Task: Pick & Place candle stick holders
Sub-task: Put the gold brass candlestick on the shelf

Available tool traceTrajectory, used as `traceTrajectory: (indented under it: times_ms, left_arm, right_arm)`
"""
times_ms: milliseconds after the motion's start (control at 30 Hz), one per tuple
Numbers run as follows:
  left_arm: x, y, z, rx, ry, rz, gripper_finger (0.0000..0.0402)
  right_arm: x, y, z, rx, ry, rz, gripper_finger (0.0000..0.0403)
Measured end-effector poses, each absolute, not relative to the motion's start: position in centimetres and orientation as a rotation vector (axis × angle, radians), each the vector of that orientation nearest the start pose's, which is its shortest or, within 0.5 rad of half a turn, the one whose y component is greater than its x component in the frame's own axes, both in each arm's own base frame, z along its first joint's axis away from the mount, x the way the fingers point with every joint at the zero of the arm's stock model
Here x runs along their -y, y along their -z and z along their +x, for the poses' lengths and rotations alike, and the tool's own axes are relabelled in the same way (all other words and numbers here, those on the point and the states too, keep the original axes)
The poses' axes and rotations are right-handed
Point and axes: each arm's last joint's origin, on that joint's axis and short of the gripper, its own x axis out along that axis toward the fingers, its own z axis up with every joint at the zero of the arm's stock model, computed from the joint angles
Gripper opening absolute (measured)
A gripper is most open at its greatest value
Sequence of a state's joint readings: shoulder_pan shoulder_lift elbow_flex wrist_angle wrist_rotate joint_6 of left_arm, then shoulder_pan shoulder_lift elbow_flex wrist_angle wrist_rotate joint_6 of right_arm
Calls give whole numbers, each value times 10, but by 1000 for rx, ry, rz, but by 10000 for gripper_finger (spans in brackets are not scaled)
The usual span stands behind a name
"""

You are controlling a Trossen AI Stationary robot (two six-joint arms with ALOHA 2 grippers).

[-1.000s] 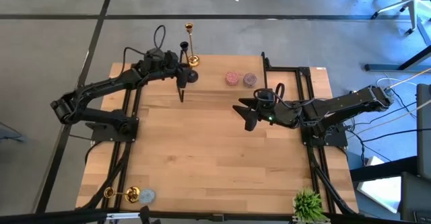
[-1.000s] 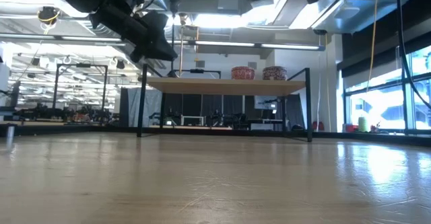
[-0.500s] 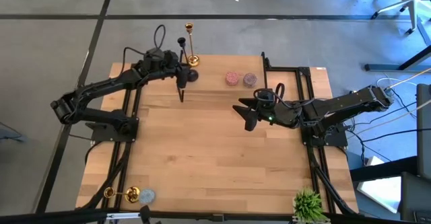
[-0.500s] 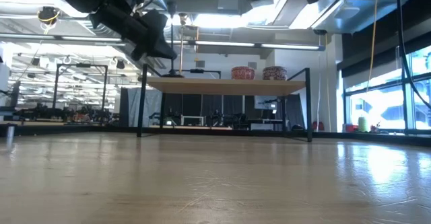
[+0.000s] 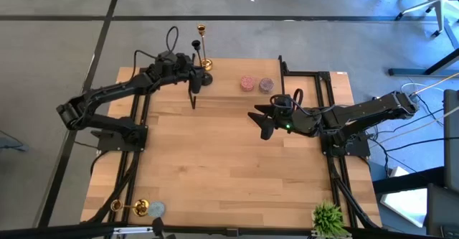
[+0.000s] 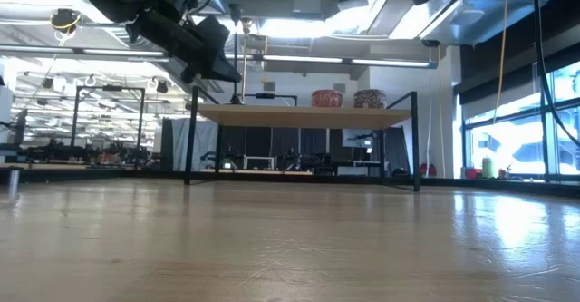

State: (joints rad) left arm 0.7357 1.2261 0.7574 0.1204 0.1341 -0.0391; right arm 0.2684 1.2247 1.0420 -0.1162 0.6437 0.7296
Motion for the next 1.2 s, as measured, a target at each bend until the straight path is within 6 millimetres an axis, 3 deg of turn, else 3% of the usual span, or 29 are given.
traceTrajectory:
  times_ms: [1000, 1200]
  left_arm:
    - [-184, -259, 204, -286, -609, -179, 19]
    - [-183, -258, 204, -287, -598, -193, 37]
  right_arm:
    - [-49, -338, 264, -124, 480, 621, 254]
    - [-49, -338, 264, -125, 480, 619, 254]
